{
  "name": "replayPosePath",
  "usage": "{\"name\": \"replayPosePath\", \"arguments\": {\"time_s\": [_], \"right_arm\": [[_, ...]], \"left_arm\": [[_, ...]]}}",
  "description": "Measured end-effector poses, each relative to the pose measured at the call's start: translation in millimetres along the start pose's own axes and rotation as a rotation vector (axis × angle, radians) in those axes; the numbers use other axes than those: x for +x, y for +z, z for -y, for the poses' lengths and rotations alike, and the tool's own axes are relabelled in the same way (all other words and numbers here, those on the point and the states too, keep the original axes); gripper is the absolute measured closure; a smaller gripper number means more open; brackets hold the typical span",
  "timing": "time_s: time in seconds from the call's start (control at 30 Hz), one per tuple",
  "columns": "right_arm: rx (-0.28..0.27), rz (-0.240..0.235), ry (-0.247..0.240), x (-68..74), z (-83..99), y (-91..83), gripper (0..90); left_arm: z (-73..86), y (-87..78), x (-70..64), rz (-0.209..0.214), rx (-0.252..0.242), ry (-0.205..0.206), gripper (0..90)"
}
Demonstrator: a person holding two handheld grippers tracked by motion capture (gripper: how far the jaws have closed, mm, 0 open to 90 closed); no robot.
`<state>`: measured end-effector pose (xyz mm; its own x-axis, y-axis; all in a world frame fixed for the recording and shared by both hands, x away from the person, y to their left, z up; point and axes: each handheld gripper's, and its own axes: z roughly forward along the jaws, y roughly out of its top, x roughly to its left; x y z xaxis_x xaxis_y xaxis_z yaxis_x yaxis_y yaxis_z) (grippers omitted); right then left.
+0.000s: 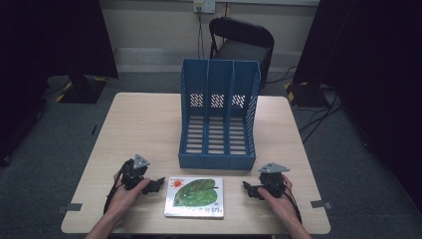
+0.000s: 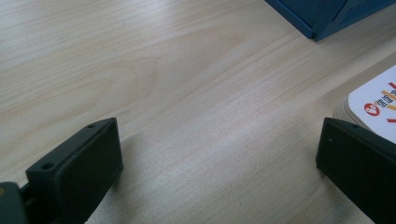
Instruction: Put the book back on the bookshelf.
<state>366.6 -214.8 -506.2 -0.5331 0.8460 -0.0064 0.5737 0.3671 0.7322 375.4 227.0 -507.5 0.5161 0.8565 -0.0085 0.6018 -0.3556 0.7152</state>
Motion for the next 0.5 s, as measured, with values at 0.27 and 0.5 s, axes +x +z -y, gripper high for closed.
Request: {"name": "replayPosePath", "arguments": {"time_s": [0.27, 0.5], "right_arm": [[0.000, 0.013, 0.012, 0.7, 0.3, -0.5, 10.4], [0.012, 0.015, 0.024, 1.6, -1.4, -0.6, 11.3]], "left_arm": [[-0.2, -0.2, 0.7, 0.003, 0.003, 0.005, 0.0], [0.2, -6.6, 3.9, -0.009, 0.003, -0.016, 10.4]]}}
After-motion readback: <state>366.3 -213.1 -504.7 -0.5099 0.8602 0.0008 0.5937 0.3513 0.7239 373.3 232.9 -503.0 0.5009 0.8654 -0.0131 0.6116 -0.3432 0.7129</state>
